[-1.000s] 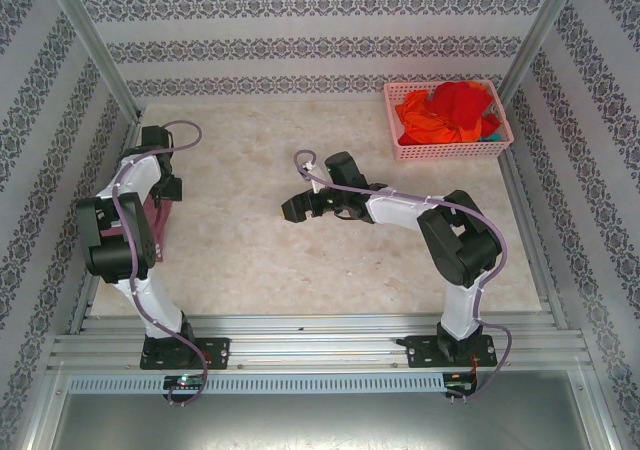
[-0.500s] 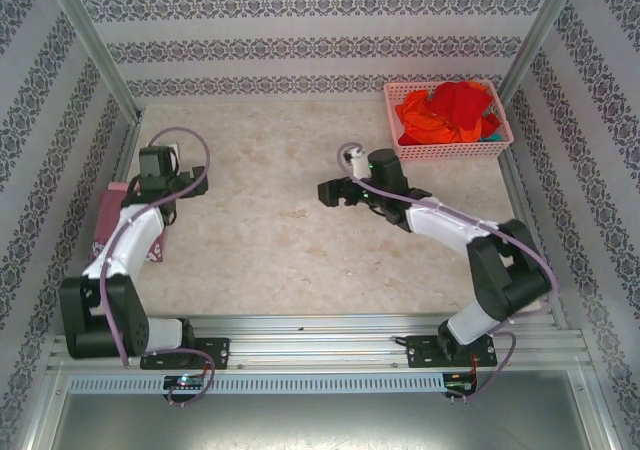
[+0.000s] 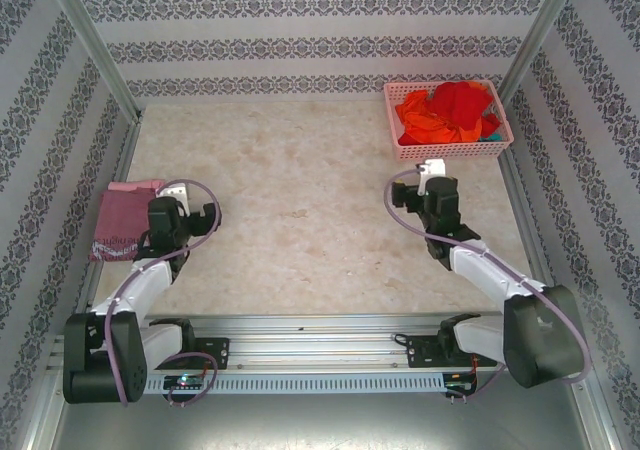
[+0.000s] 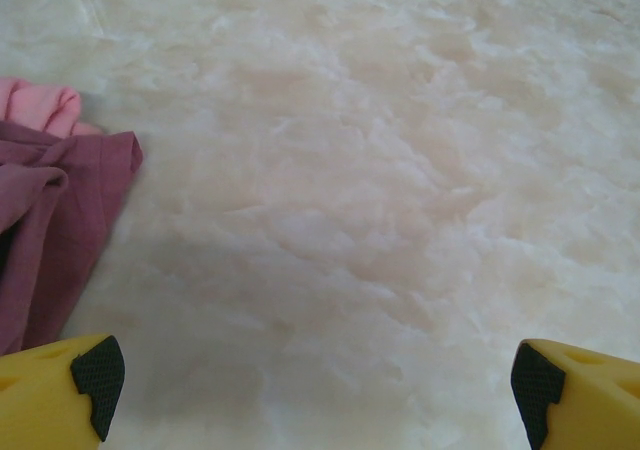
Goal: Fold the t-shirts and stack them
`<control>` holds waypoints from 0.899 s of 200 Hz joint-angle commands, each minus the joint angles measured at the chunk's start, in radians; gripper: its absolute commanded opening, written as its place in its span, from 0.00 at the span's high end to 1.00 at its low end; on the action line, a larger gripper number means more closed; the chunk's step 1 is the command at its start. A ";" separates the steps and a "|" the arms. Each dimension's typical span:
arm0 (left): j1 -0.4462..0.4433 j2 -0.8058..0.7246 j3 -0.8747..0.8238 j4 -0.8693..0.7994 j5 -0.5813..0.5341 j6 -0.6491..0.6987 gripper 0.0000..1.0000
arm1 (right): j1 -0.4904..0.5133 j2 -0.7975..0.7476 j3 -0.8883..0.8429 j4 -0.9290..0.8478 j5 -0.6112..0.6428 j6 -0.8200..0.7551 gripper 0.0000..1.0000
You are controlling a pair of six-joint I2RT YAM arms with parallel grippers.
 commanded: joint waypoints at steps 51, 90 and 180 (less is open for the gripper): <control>0.034 0.260 -0.071 0.585 0.102 0.017 0.00 | -0.210 0.189 -0.131 0.448 -0.081 0.041 0.02; 0.060 0.369 -0.048 0.669 0.123 0.021 0.00 | -0.213 0.274 -0.122 0.505 -0.135 0.029 0.02; -0.061 0.477 -0.052 0.772 -0.082 0.104 0.00 | -0.195 0.298 -0.126 0.533 -0.136 0.000 0.02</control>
